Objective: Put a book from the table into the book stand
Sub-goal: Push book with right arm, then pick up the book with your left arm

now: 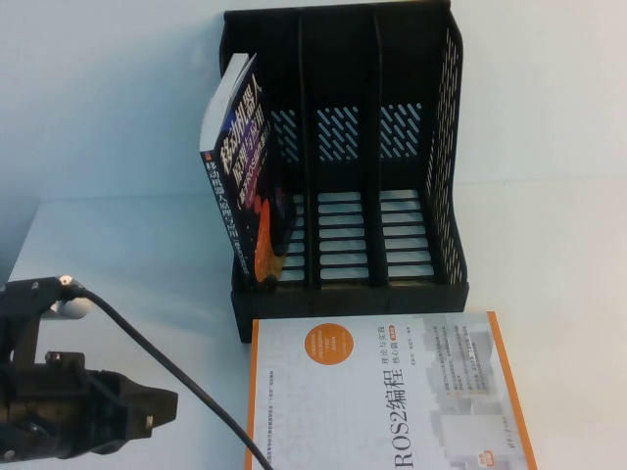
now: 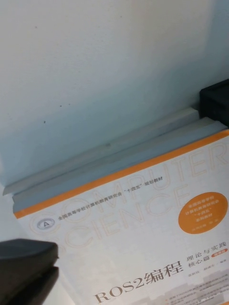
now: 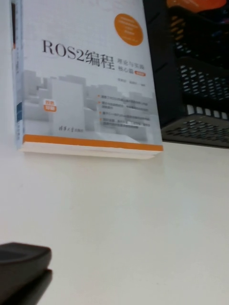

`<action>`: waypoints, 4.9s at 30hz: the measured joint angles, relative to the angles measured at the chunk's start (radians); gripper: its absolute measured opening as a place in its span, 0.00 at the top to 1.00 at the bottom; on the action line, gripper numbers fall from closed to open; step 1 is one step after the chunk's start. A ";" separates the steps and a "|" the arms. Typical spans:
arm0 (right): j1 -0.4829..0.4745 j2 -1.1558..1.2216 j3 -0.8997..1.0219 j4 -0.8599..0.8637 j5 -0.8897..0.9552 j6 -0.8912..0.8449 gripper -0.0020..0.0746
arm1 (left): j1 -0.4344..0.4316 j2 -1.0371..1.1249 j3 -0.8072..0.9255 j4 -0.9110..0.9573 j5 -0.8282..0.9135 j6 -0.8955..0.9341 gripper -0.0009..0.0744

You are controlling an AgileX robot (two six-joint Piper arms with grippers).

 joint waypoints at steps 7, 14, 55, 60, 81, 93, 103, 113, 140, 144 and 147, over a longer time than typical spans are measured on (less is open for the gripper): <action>0.000 0.270 0.000 0.091 -0.018 -0.074 0.97 | 0.000 0.002 0.000 -0.002 -0.013 0.007 0.99; 0.000 0.606 -0.033 0.264 -0.145 -0.249 0.97 | 0.000 0.002 -0.002 0.056 -0.097 0.010 0.99; 0.288 1.309 -0.335 0.392 -0.316 -0.385 0.97 | 0.000 0.002 -0.002 0.268 -0.075 -0.089 0.99; 0.346 1.309 -0.375 0.416 -0.321 -0.383 0.97 | 0.000 0.002 -0.002 0.261 -0.075 -0.089 0.99; 0.369 1.315 -0.412 0.287 -0.289 -0.273 0.97 | 0.000 0.002 -0.002 0.209 -0.072 -0.178 0.99; 0.369 1.361 -0.412 0.229 -0.275 -0.226 0.97 | 0.000 0.002 -0.002 0.209 -0.111 -0.255 0.74; 0.369 1.394 -0.418 0.282 -0.284 -0.226 0.97 | 0.000 0.019 -0.002 0.209 -0.111 -0.286 0.54; 0.387 1.397 -0.418 0.344 -0.300 -0.276 0.97 | 0.000 0.124 -0.026 0.197 -0.107 -0.288 0.53; 0.389 0.812 -0.410 -0.013 -0.049 0.025 0.97 | 0.000 0.578 -0.229 0.104 0.039 -0.194 0.35; 0.389 0.617 -0.410 -0.124 0.023 0.129 0.97 | 0.019 0.588 -0.229 0.052 0.048 -0.152 0.38; 0.389 0.477 -0.410 -0.190 0.099 0.201 0.97 | 0.047 0.589 -0.229 0.023 0.069 -0.133 0.39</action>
